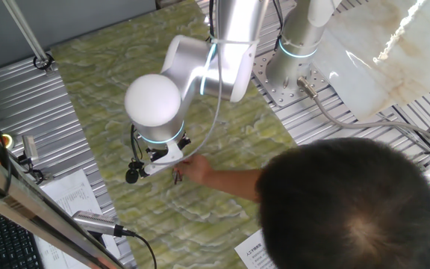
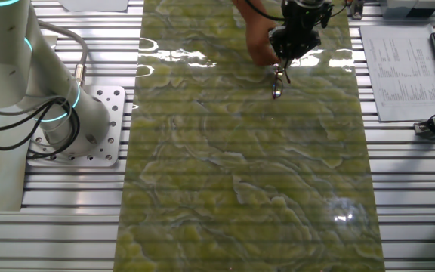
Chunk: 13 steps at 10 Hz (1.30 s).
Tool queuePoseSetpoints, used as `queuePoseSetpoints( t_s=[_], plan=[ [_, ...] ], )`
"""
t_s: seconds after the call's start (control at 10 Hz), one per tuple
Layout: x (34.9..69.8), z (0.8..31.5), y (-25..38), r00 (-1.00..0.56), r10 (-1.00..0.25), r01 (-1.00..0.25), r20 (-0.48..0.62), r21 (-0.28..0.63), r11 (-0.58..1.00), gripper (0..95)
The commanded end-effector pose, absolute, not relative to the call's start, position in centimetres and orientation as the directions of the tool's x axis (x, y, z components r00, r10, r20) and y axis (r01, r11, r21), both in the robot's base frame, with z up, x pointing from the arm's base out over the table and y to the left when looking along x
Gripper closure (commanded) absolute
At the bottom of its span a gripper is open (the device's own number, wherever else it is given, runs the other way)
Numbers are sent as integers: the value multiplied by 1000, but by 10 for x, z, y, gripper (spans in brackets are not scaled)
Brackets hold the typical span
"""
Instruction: Unfold the leg of the glasses (with one hand)
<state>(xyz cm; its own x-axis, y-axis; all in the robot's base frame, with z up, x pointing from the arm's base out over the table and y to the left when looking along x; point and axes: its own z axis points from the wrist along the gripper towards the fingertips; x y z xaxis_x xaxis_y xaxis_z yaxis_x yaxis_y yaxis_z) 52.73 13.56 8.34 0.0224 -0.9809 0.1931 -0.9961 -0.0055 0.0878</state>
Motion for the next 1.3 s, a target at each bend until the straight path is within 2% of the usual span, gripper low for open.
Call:
queuePoseSetpoints(
  t_s=[0.1, 1.0, 1.3],
  plan=[
    [525, 85, 136, 25, -979, -996, 201, 85, -8, 950],
    [525, 89, 139, 21, -970, -996, 242, 93, 2, 950],
    [524, 99, 143, 19, -952, -994, 307, 107, 15, 950]
  ],
)
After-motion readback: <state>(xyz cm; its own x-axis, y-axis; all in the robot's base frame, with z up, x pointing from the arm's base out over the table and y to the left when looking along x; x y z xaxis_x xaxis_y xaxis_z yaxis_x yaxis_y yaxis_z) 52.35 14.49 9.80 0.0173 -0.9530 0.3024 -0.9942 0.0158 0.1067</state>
